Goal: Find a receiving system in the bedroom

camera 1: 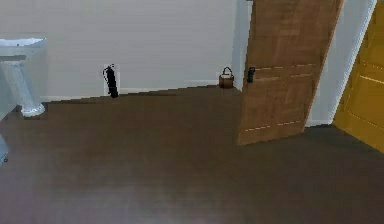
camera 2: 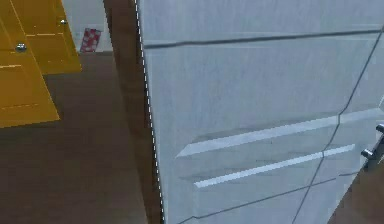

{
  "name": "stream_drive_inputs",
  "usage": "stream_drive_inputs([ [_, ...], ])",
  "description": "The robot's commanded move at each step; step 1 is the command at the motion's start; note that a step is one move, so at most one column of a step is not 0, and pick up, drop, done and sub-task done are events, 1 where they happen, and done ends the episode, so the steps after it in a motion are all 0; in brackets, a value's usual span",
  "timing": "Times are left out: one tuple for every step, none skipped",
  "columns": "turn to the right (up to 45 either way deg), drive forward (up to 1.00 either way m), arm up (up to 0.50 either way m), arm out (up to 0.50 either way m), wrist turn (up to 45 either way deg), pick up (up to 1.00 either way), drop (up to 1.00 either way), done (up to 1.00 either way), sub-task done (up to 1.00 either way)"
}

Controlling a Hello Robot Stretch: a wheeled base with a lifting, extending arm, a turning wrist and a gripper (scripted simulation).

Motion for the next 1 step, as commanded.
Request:
stream_drive_inputs([
  [45.0,0.0,0.0,0.0,0.0,0.0,0.0,0.0,0.0],
])
